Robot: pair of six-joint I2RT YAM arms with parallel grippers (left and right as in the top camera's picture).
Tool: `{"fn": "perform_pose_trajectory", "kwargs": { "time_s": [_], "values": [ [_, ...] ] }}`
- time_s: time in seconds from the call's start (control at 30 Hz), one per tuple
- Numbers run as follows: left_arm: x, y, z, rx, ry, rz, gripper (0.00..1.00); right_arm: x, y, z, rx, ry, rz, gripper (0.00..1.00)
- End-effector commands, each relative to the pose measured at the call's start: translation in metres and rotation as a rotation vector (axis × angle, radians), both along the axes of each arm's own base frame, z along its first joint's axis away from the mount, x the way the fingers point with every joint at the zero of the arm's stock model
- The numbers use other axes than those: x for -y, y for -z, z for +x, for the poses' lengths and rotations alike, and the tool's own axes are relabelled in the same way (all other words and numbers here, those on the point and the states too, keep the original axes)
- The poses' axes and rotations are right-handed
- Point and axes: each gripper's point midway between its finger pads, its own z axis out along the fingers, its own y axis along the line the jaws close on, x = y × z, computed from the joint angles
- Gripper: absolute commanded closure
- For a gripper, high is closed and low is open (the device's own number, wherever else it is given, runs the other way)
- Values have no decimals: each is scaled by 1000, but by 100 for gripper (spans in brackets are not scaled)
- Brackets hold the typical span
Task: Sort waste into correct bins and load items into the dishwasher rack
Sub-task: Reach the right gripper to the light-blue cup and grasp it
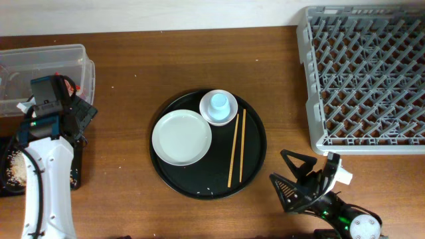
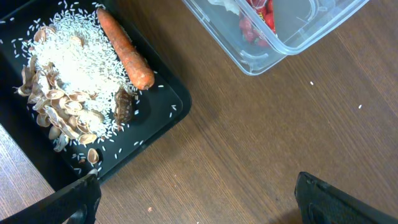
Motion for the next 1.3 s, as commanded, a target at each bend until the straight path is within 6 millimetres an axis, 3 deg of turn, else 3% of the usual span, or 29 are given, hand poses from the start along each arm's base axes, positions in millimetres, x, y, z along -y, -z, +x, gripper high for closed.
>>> {"fn": "perform_pose_trajectory", "kwargs": {
  "time_s": [0.0, 0.17, 0.23, 0.33, 0.43, 0.6, 0.73, 0.83, 0.93, 1.1, 1.2, 1.27],
  "values": [
    [-2, -5, 0, 15, -17, 4, 1, 10, -34, 6, -13, 80, 17, 2],
    [-2, -5, 0, 15, -17, 4, 1, 25, -62, 41, -98, 220, -180, 2],
    [-2, -5, 0, 15, -17, 4, 1, 35, -70, 65, -181, 272, -310, 2],
    [-2, -5, 0, 15, -17, 4, 1, 54, -64, 101, -356, 350, -526, 2],
    [-2, -5, 0, 15, -17, 4, 1, 41, -56, 132, -475, 332, -672, 2],
    [-2, -5, 0, 15, -17, 4, 1, -24, -14, 189, -544, 324, -952, 2],
    [-2, -5, 0, 15, -17, 4, 1, -83, 39, 235, -554, 323, -1087, 2],
    [-2, -5, 0, 15, -17, 4, 1, -97, 79, 263, -636, 391, -1028, 2],
    [-2, -5, 0, 16, -17, 4, 1, -107, 111, 276, -651, 376, -1036, 2],
    [-2, -5, 0, 15, -17, 4, 1, -133, 161, 277, -704, 243, -1024, 2],
    [-2, -5, 0, 15, -17, 4, 1, -134, 176, 274, -730, 219, -1037, 1],
    [-2, -5, 0, 15, -17, 4, 1, -134, 177, 274, -732, 218, -1038, 5]
  ]
}}
